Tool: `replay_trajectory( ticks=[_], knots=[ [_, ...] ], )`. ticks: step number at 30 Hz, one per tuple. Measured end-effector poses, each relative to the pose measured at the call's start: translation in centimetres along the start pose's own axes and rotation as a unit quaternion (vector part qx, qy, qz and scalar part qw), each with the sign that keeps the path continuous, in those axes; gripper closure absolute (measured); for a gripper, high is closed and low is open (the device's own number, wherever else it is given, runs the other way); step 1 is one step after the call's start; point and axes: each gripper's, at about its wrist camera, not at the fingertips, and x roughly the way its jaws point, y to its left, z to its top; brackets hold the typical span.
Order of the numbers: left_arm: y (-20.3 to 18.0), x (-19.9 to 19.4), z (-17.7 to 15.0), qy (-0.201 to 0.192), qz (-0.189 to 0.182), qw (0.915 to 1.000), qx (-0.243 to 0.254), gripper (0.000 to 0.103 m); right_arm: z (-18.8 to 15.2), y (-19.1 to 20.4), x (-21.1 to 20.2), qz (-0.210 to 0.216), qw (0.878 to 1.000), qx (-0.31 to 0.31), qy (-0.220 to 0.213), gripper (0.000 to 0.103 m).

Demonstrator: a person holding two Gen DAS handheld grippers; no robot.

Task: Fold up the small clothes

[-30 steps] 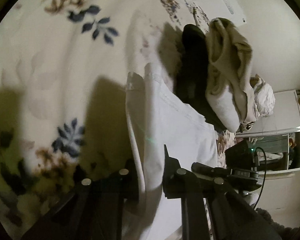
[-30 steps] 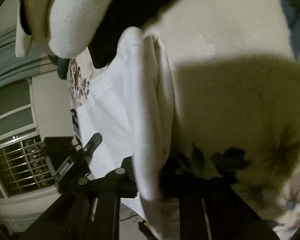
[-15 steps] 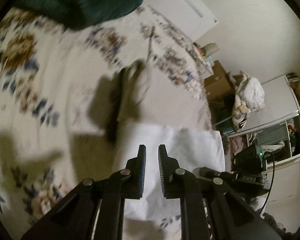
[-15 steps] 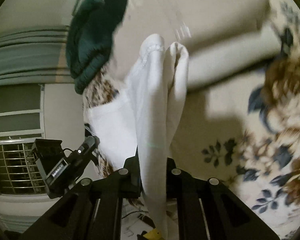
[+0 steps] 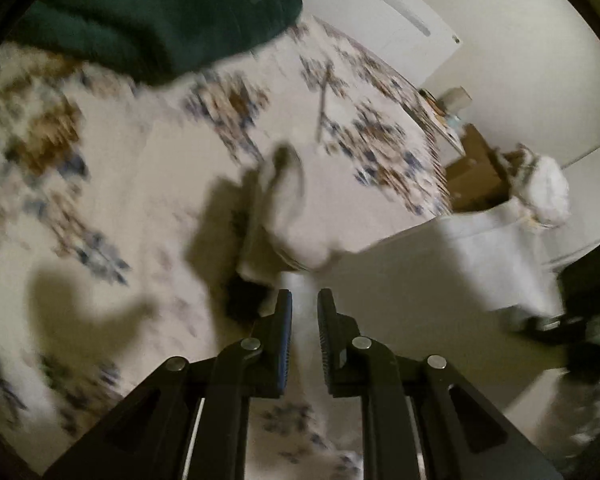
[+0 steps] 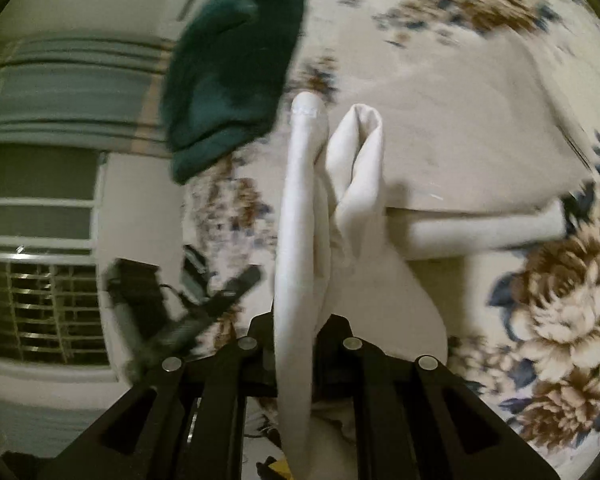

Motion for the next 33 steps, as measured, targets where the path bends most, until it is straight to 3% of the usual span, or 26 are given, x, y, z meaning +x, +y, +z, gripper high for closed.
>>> replay_trajectory(
  ticks=[2, 4, 6, 9, 12, 16, 20, 22, 26, 33],
  knots=[
    [-0.4, -0.9, 1.3, -0.024, 0.019, 0.9994, 0.014, 0.088, 0.9, 2.8, -0.7, 0.020, 1.000, -0.019, -0.006, 0.091],
    [-1.0, -1.6, 2.8, -0.049, 0.035, 0.9978, 0.027, 0.076, 2.3, 5.2, -1.5, 0.040, 0.999, -0.032, -0.017, 0.092],
    [-1.5, -1.7, 3.9, -0.072, 0.045, 0.9957, 0.037, 0.057, 3.9, 6.2, -2.1, 0.049, 0.998, -0.039, -0.032, 0.092],
    [-2.2, -0.6, 5.1, -0.093, 0.050, 0.9933, 0.047, 0.041, 6.8, 4.9, -2.6, 0.050, 0.997, -0.023, -0.057, 0.092],
    [-3.0, 1.7, 5.3, -0.094, 0.055, 0.9924, 0.058, 0.029, 9.6, -0.2, -2.3, 0.030, 0.997, 0.017, -0.072, 0.092],
    [-3.8, 4.4, 4.6, -0.063, 0.050, 0.9943, 0.070, 0.029, 10.4, -6.6, -2.0, 0.013, 0.994, 0.067, -0.083, 0.092],
    [-3.3, 6.8, 3.3, -0.027, 0.048, 0.9974, 0.047, 0.026, 9.5, -7.9, -2.5, 0.029, 0.993, 0.071, -0.085, 0.092],
    [-3.0, 8.4, 3.0, -0.005, 0.034, 0.9990, 0.028, 0.018, 9.4, -8.4, -2.2, 0.029, 0.993, 0.072, -0.087, 0.092],
    [-2.3, 11.3, 2.1, 0.034, -0.023, 0.9991, -0.012, 0.018, 10.3, -9.4, -1.7, 0.013, 0.993, 0.072, -0.093, 0.092],
    [-2.5, 15.1, -0.3, 0.081, -0.067, 0.9926, -0.061, 0.020, 10.8, -12.5, -1.1, -0.016, 0.992, 0.085, -0.089, 0.092]
  ],
)
